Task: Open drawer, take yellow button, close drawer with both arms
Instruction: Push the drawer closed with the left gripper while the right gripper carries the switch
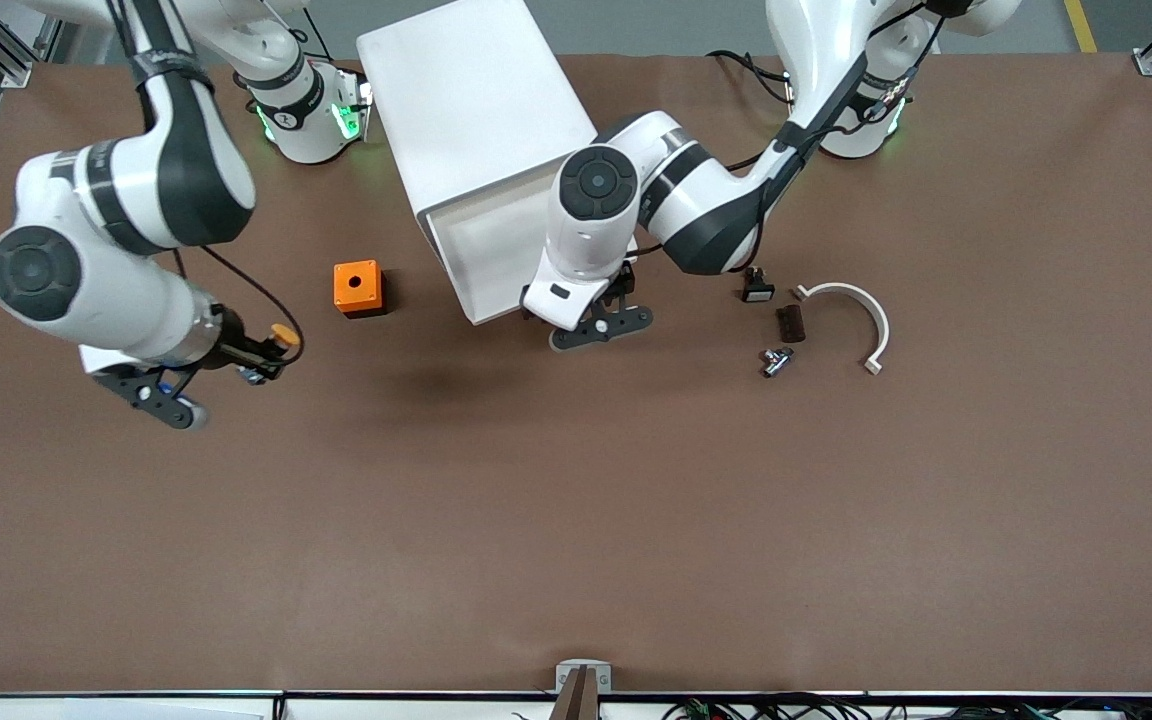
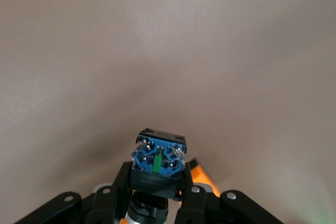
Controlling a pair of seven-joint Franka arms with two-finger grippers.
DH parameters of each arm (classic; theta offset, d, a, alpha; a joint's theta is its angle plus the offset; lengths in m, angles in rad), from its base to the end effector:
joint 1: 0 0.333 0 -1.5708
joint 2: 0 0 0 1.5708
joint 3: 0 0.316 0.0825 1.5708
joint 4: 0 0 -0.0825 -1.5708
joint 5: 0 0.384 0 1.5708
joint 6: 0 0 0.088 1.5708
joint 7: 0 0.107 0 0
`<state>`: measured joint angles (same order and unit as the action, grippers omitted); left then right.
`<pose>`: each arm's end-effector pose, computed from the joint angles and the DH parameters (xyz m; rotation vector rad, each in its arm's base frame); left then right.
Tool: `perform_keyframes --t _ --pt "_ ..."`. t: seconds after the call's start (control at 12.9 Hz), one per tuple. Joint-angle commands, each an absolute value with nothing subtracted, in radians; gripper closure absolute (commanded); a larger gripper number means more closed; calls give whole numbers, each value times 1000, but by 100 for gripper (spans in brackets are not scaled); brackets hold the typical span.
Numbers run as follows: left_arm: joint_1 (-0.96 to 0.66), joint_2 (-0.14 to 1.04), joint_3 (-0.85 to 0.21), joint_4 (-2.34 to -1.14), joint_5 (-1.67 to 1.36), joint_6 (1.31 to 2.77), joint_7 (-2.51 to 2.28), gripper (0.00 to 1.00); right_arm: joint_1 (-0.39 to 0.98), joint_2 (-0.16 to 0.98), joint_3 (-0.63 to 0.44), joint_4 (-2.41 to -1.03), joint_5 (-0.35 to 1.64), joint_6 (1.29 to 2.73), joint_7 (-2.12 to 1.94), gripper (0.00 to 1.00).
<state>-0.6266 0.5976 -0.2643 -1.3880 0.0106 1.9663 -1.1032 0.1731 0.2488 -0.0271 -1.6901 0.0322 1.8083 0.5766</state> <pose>0.4791 -0.5322 0.3711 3.0371 0.3850 -0.1771 0.6119 0.0939 0.4403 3.0364 -0.6787 -0.2034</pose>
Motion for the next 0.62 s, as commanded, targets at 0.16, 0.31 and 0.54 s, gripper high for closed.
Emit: perform_keyframes --t 0.16,0.31,0.54 --pt "-655 598 -279 -1410 46 1982 -1100 0 9 330 -5 -1706 32 1952 208 100" --pt "-669 594 -301 -1430 34 1974 -1114 0 -40 389 -5 -1706 32 2027 73 100" --pt "-667 591 -369 -1451 32 1965 -1215 0 -92 518 -3 -1706 32 2179 -99 100"
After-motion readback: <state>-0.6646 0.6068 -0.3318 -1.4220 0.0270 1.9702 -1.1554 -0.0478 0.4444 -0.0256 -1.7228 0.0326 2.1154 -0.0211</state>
